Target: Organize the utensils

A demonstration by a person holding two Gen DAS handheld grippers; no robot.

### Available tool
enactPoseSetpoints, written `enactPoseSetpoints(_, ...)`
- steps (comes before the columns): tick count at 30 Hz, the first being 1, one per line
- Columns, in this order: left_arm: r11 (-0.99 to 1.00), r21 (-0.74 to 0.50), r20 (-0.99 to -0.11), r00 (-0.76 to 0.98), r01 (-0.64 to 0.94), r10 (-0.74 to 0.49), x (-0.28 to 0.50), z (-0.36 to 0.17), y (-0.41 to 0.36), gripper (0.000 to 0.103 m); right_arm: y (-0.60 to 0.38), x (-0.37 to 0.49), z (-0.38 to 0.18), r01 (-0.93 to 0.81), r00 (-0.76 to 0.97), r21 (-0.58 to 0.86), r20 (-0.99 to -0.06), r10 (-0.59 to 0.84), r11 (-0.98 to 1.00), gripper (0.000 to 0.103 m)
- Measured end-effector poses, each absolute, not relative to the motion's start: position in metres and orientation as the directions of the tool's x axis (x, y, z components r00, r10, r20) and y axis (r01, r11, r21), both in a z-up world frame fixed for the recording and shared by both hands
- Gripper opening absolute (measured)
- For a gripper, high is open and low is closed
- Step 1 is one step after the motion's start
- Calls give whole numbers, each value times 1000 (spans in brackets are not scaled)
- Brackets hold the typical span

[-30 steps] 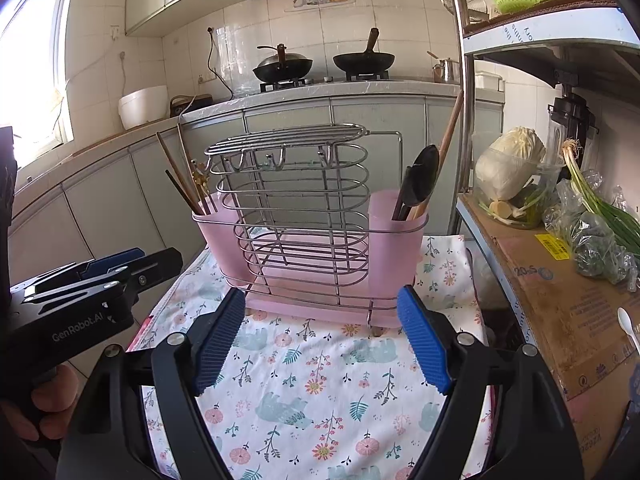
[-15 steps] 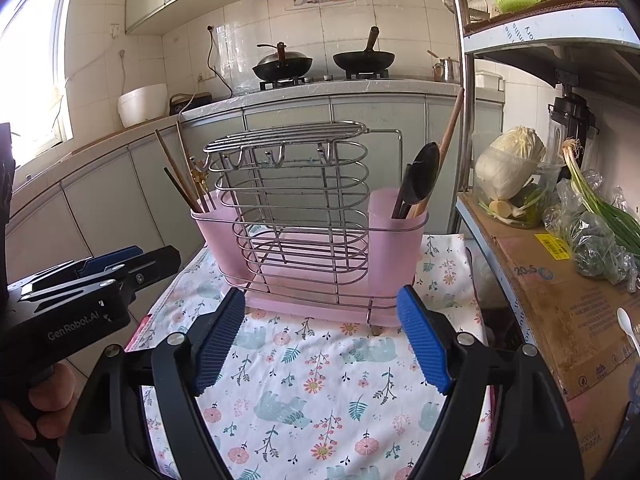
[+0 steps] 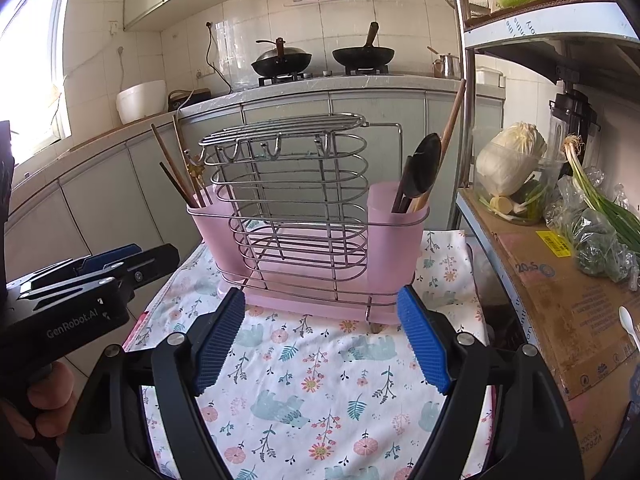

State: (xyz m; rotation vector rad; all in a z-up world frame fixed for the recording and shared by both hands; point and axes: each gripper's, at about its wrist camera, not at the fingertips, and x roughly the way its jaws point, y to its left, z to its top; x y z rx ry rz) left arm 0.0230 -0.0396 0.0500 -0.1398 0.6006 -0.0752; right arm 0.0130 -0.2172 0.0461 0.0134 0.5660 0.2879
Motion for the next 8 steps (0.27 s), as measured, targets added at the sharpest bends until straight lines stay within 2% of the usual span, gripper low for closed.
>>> enactPoseSetpoints(8, 988, -151, -586, 803, 22, -107, 34, 38, -33, 51, -220, 20, 39, -254, 799, 88, -542, 260, 963, 79)
